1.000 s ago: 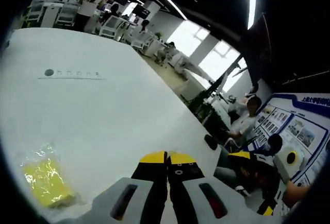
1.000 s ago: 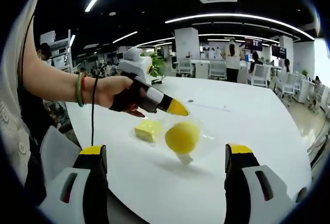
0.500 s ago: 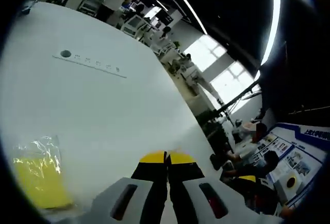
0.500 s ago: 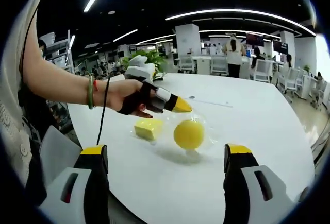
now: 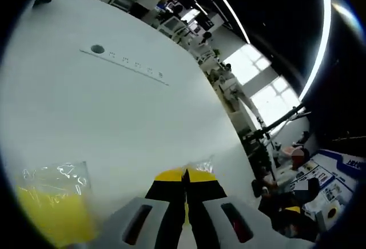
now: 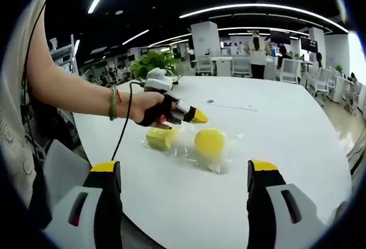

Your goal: Compare the silicone blocks by pressing each to a similar depth, holding the contact briefly, and releasing to observe deformation and rebound differences across the visible hardness samples.

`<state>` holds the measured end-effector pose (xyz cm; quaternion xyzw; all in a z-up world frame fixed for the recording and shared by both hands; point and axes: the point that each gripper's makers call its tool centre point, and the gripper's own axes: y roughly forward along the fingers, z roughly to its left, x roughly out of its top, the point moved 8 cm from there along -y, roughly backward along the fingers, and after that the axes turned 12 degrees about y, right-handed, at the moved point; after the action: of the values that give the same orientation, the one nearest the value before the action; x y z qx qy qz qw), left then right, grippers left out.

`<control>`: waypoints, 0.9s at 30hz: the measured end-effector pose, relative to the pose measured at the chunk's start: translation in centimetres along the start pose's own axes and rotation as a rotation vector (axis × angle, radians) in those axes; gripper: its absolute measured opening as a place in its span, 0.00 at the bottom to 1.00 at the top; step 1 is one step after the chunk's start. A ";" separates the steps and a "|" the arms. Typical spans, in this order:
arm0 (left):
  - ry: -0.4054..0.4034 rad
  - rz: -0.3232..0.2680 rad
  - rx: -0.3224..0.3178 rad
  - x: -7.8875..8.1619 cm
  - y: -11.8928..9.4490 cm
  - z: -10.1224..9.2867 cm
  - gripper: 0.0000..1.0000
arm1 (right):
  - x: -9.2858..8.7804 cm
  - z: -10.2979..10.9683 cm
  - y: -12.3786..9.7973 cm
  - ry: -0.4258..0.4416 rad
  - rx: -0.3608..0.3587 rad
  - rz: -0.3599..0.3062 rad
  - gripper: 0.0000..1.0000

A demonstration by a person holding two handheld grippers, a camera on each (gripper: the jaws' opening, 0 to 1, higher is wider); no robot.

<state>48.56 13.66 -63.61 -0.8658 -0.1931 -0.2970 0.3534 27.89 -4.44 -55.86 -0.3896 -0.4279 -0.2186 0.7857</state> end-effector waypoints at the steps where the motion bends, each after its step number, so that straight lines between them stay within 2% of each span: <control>1: 0.010 0.007 0.007 0.0 0.2 0.2 0.00 | -0.1 0.0 0.0 0.002 -0.002 0.001 0.85; 5: 0.046 0.066 0.056 -0.5 1.2 1.6 0.00 | -0.2 -0.1 0.1 0.013 -0.003 0.002 0.85; 8: 0.053 0.078 0.067 -0.6 1.8 2.1 0.00 | -0.4 -0.1 0.1 0.020 -0.001 0.004 0.84; 16: 0.188 0.172 0.126 -1.1 3.1 3.2 0.00 | -0.8 -0.2 0.3 0.037 -0.002 0.013 0.82; 19: 0.194 0.165 0.125 -1.1 3.3 3.3 0.00 | -0.8 -0.2 0.3 0.042 -0.004 0.010 0.82; 22: 0.274 0.184 0.132 -1.0 3.4 3.2 0.00 | -0.8 -0.3 0.4 0.045 -0.005 0.012 0.82; 27: 0.326 0.182 0.134 -0.8 3.2 3.1 0.03 | -0.8 -0.2 0.6 0.046 -0.001 0.011 0.82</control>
<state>50.85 13.64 -67.55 -0.7947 -0.0733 -0.3866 0.4621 27.96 -4.25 -56.82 -0.3869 -0.4074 -0.2235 0.7965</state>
